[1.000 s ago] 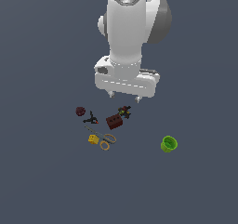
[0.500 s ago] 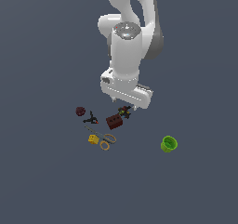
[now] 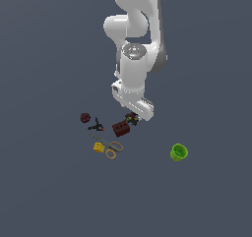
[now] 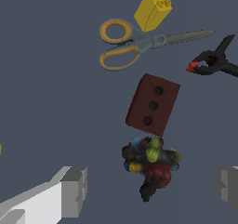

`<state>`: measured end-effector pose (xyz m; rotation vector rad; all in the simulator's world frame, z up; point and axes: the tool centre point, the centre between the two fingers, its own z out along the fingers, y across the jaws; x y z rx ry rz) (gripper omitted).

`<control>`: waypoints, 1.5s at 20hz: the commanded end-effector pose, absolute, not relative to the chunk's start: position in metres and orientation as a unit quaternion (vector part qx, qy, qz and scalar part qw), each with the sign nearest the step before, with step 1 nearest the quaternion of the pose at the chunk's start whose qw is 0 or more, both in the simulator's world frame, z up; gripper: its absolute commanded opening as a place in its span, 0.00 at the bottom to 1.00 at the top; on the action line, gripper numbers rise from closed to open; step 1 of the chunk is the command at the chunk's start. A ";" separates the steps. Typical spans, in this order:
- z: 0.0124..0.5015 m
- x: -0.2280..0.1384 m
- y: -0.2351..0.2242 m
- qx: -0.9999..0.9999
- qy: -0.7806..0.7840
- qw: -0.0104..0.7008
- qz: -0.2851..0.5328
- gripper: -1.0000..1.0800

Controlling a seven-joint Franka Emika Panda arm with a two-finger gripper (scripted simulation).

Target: Pick up a designated object from a clutter of objects.

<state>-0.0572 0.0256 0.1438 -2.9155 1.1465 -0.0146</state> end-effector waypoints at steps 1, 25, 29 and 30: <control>0.131 -0.066 0.026 -0.920 0.392 0.003 -0.004 0.96; 0.085 -0.095 0.027 -0.887 0.461 0.000 0.000 0.96; 0.067 -0.096 0.027 -0.887 0.462 0.000 0.000 0.96; 0.063 -0.096 0.027 -0.887 0.462 0.000 0.000 0.96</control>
